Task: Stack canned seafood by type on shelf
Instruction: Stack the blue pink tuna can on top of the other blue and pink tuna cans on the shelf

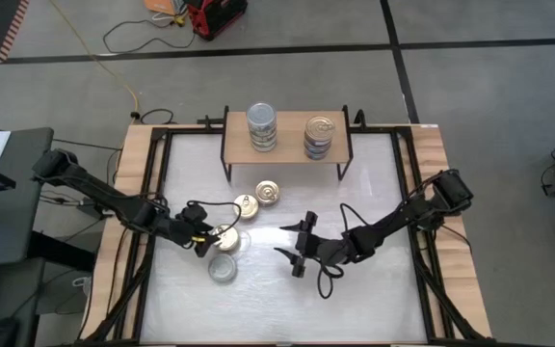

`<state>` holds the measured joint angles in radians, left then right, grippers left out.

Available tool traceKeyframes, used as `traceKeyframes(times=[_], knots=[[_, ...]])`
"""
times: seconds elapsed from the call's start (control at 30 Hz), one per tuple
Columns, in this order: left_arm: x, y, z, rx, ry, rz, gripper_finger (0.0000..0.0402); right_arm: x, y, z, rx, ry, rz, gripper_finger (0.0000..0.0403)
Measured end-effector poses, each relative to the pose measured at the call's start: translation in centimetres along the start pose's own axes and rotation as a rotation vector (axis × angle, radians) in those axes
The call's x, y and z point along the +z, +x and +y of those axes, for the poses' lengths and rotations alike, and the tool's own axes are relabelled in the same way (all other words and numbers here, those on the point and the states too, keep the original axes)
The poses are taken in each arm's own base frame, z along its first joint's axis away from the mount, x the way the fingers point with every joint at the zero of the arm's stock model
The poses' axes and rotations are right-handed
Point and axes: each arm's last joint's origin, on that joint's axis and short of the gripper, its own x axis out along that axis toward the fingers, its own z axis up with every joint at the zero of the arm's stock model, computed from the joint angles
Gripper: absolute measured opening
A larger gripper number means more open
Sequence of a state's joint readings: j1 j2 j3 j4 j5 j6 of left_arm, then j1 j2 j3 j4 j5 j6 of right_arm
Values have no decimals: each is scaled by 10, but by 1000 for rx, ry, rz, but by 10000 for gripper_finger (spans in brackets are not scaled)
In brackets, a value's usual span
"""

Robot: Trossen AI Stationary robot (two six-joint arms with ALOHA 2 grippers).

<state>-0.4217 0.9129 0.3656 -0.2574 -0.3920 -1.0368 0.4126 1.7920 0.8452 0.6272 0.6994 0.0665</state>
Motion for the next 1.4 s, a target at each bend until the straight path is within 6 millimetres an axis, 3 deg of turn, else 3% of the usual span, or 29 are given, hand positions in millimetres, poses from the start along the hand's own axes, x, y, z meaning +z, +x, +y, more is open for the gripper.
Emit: traceKeyframes(times=[0.27, 0.5, 0.73, 1.0, 1.27, 1.4], knots=[[-3, 5, -11, -87, 59, 34, 233, 3, 1, -4, -12, -93, -10, 305], [-5, 3, -22, -34, 118, 57, 233, 6, 1, -7, -24, -99, -9, 305], [6, 4, -37, -15, 159, 19, 233, 4, -1, -4, -15, -76, 11, 305], [6, 18, -25, 194, 75, 51, 233, 3, -5, 1, 1, -80, 10, 305], [9, 15, -25, 185, 59, 19, 230, 3, -10, 7, 23, -95, 8, 305], [8, 16, -25, 176, 40, 40, 199, 3, -10, 6, 23, -97, 8, 305]])
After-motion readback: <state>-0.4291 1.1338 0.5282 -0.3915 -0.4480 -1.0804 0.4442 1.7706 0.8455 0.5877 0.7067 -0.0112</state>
